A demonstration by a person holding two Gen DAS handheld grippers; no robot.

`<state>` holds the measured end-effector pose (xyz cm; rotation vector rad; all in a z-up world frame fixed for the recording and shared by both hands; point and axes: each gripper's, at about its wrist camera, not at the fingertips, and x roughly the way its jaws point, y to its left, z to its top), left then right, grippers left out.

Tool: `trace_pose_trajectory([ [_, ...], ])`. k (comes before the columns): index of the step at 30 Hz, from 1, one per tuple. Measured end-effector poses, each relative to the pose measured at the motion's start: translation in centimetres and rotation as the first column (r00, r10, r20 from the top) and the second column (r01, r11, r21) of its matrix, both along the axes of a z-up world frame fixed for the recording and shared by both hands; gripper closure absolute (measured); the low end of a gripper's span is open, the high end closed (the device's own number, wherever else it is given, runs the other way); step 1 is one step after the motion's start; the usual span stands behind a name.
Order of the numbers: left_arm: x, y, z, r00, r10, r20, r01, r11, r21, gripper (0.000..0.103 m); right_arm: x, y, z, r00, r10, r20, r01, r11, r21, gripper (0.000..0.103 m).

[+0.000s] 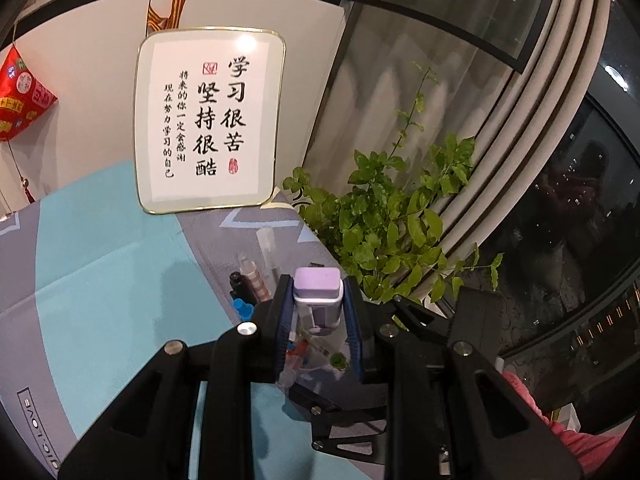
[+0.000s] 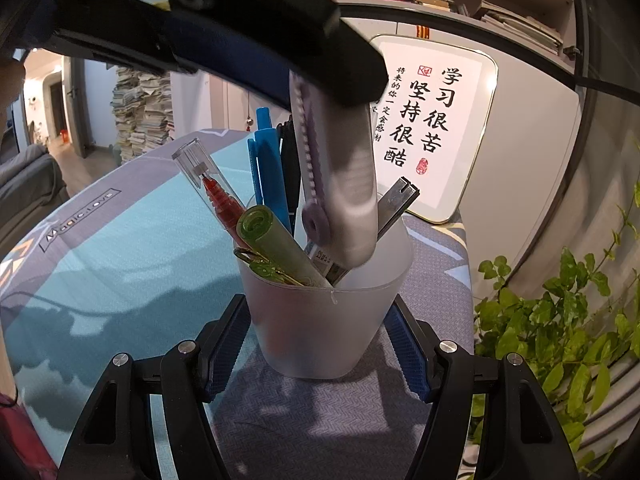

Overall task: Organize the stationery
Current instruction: 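Carry the lavender-capped stick with the left tool and drop it into the cup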

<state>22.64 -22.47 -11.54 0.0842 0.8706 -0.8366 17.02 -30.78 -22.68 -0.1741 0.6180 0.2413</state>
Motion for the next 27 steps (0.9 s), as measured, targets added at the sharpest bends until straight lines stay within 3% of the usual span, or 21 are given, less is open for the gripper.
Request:
trace_pose_trajectory([
  [16, 0.8, -0.4, -1.3, 0.998, 0.010, -0.056, -0.009, 1.000, 0.012, 0.080, 0.0, 0.0, -0.1, 1.000, -0.001, 0.001, 0.001, 1.000, 0.000, 0.034],
  [27, 0.4, 0.2, -0.4, 1.000, 0.022, -0.020, -0.022, 1.000, 0.000, 0.081, 0.0, 0.0, -0.1, 1.000, -0.001, 0.001, 0.001, 1.000, -0.001, 0.034],
])
